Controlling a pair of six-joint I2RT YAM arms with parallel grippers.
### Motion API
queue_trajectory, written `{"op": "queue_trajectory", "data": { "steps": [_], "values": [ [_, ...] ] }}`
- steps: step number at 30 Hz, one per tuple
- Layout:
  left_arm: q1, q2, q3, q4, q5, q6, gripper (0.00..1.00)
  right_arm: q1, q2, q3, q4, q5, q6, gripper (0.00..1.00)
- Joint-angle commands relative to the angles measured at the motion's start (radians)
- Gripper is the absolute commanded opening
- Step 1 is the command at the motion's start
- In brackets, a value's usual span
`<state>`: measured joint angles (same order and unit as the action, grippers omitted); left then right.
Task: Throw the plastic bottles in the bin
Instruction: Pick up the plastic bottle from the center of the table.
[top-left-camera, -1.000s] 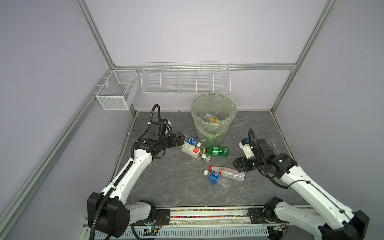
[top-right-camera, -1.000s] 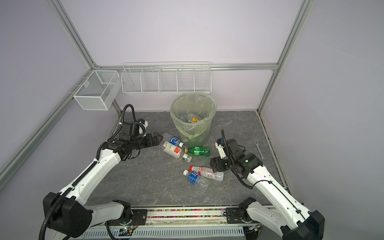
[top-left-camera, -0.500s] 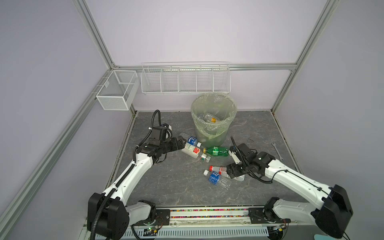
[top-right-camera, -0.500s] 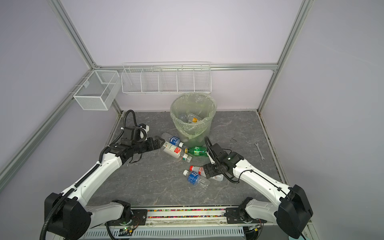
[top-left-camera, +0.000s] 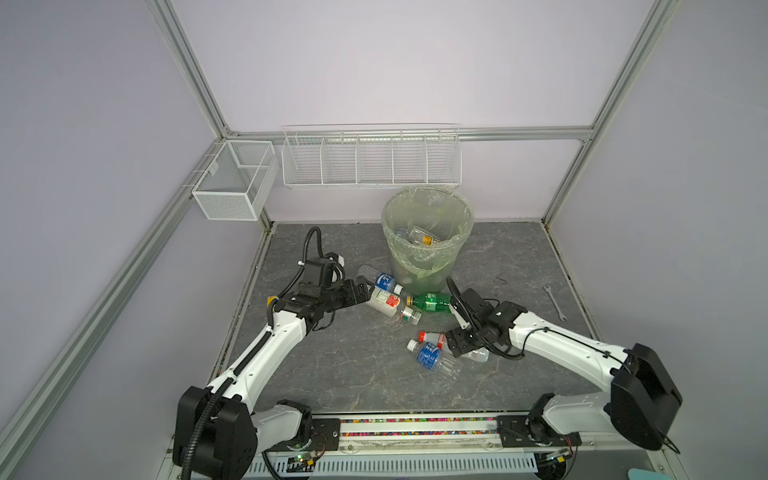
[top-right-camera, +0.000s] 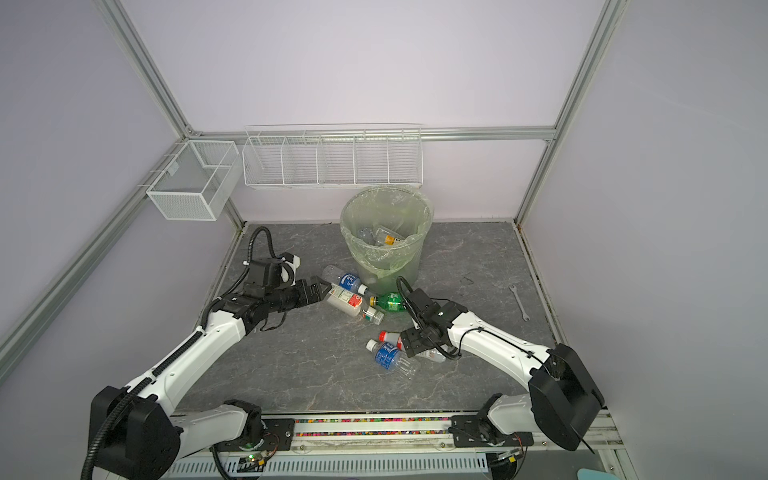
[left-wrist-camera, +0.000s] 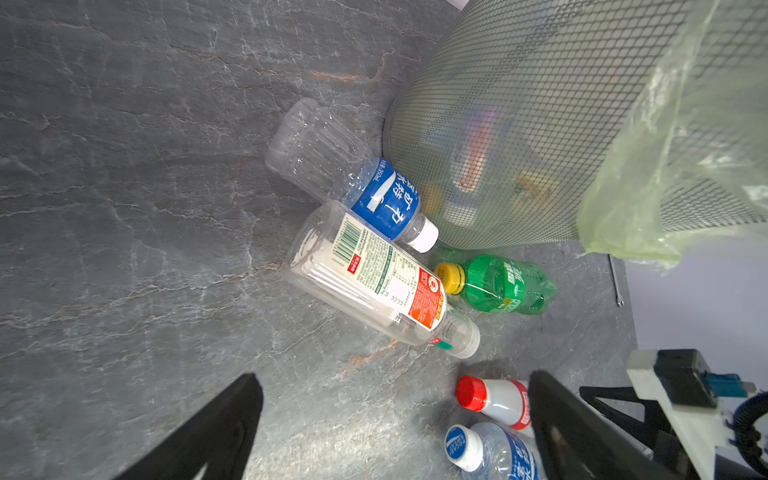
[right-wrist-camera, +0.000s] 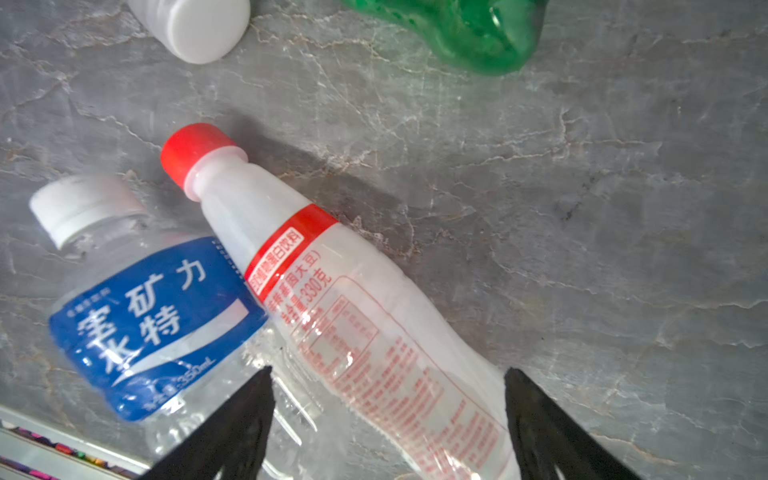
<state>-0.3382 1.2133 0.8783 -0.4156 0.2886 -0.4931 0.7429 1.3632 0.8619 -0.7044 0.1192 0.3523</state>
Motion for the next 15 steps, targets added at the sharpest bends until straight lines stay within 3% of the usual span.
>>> {"op": "queue_trajectory", "data": {
  "steps": [1,15],
  "values": [
    [0.006,-0.02,-0.014,0.017,0.006,-0.008,0.99,0.014,0.019,0.006,0.015,0.018,0.016,0.88],
    [0.005,0.0,-0.009,0.046,0.009,-0.023,0.99,0.018,0.052,-0.01,0.037,0.052,0.014,0.88]
  ]
}}
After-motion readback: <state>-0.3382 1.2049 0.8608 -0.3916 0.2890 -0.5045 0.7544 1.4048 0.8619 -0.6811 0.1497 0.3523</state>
